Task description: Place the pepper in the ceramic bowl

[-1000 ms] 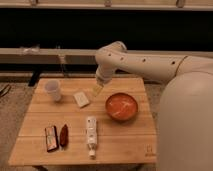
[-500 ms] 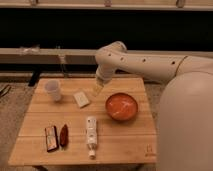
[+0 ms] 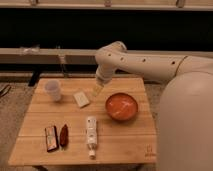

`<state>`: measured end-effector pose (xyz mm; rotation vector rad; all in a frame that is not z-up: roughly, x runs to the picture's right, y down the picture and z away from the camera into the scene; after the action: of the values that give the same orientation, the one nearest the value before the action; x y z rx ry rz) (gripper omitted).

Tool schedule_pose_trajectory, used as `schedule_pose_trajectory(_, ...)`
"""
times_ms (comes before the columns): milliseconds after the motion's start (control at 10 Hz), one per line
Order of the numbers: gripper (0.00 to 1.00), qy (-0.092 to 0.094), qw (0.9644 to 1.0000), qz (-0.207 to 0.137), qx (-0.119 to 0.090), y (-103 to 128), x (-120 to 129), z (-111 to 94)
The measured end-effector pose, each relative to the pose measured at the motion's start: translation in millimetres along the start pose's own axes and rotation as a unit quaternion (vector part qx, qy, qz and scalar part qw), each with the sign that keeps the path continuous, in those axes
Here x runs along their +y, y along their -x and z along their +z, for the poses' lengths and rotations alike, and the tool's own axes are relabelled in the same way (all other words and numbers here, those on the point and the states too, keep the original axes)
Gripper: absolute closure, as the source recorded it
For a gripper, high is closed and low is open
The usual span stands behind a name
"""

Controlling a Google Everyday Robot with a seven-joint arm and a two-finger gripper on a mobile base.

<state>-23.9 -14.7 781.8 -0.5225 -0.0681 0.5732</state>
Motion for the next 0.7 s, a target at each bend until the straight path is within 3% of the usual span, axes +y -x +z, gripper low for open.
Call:
schedule_pose_trajectory(300, 0.2, 0.001, 1.0, -0.001, 0.001, 0, 0, 0)
schedule_pose_trajectory(400, 0.2, -0.001, 0.9999, -0.015, -0.001, 4, 4, -4)
schedule_pose_trajectory(700, 0.2, 0.004, 0.9981, -0.061, -0.011, 19, 45, -22)
